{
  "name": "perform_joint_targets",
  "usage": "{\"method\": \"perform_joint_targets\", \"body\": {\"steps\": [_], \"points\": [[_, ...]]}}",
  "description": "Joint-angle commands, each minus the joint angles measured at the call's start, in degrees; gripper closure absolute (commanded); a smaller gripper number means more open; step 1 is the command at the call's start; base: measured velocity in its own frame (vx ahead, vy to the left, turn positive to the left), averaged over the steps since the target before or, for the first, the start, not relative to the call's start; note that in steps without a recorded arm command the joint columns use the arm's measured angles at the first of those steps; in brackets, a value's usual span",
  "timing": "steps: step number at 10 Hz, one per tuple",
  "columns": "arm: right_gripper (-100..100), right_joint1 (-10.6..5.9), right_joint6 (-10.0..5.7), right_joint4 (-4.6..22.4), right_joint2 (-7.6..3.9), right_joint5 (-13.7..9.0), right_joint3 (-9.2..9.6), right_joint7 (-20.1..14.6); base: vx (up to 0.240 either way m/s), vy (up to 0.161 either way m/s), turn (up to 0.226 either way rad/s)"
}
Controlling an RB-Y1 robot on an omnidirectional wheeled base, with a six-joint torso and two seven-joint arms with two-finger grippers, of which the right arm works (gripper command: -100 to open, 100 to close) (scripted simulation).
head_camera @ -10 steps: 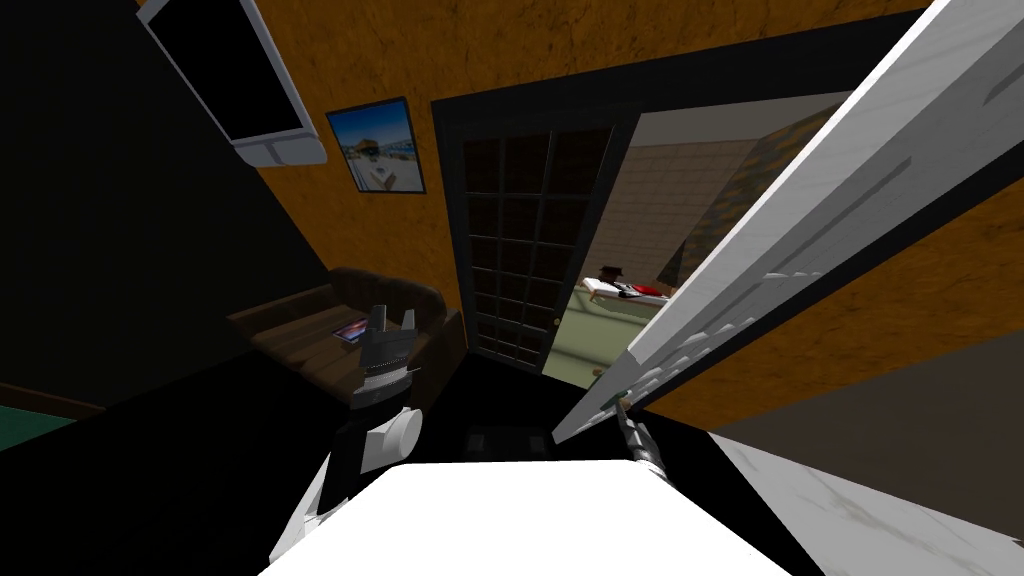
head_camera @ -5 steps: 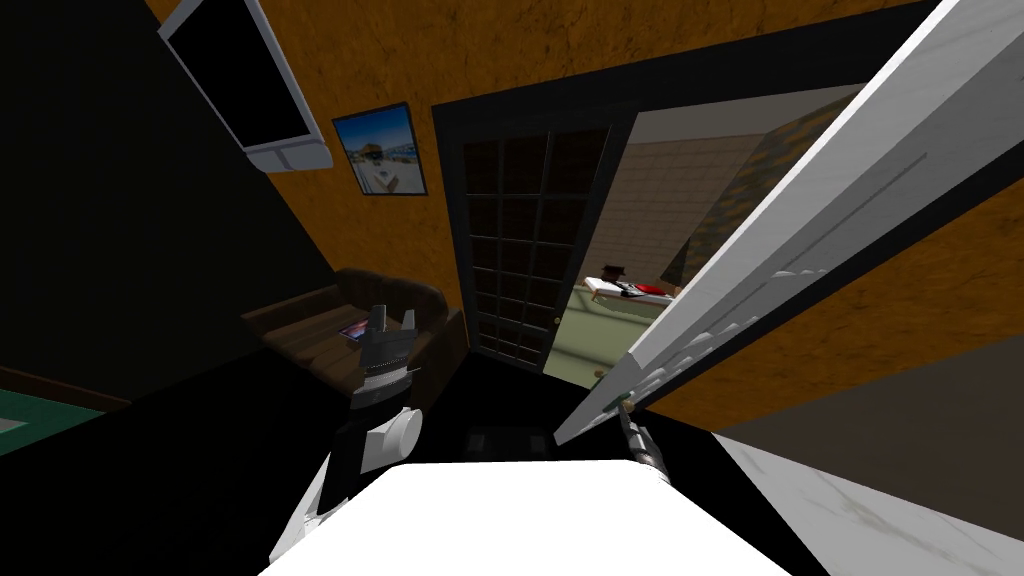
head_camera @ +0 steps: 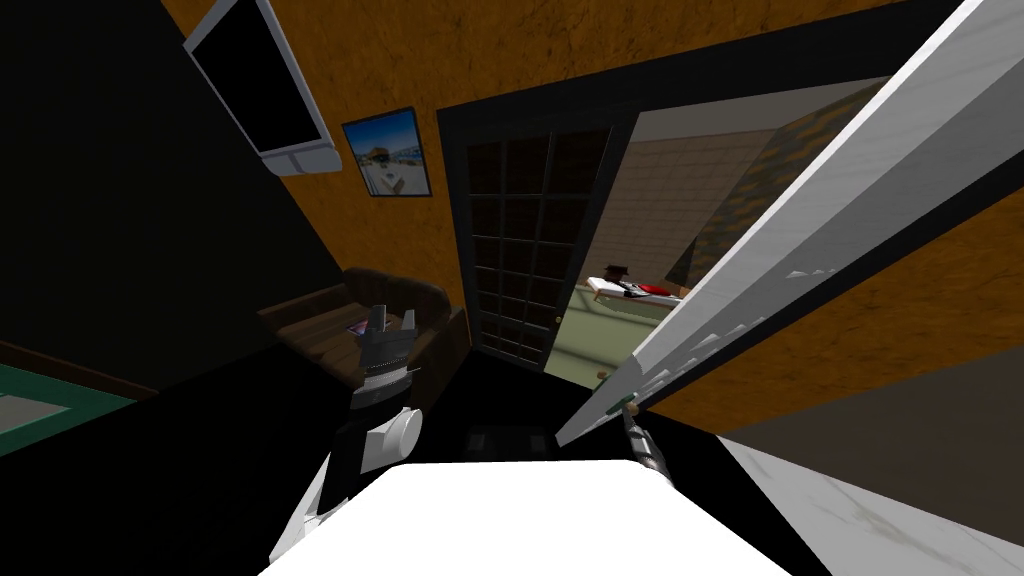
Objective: Pull the door open
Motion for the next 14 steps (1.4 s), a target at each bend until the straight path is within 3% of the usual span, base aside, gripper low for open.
{"method": "perform_joint_targets", "body": {"steps": [1,6,8,14], "points": [[100,0.11,0.7,0.1,-1.05,-1.5,-1.06,-2.6,-0.01,-0.01,0.044],[100,0.84,0.61,-0.3,-1.27,-3.2,-0.45,-7.6,-0.02,-0.001,0.042],[100,0.84,0.61,-0.3,-1.27,-3.2,-0.45,-7.6,-0.014,0.002,0.005],[100,1.67,0.48,-0.8,-1.53,-5.3,0.38,-14.0,-0.018,-0.002,0.045]]}}
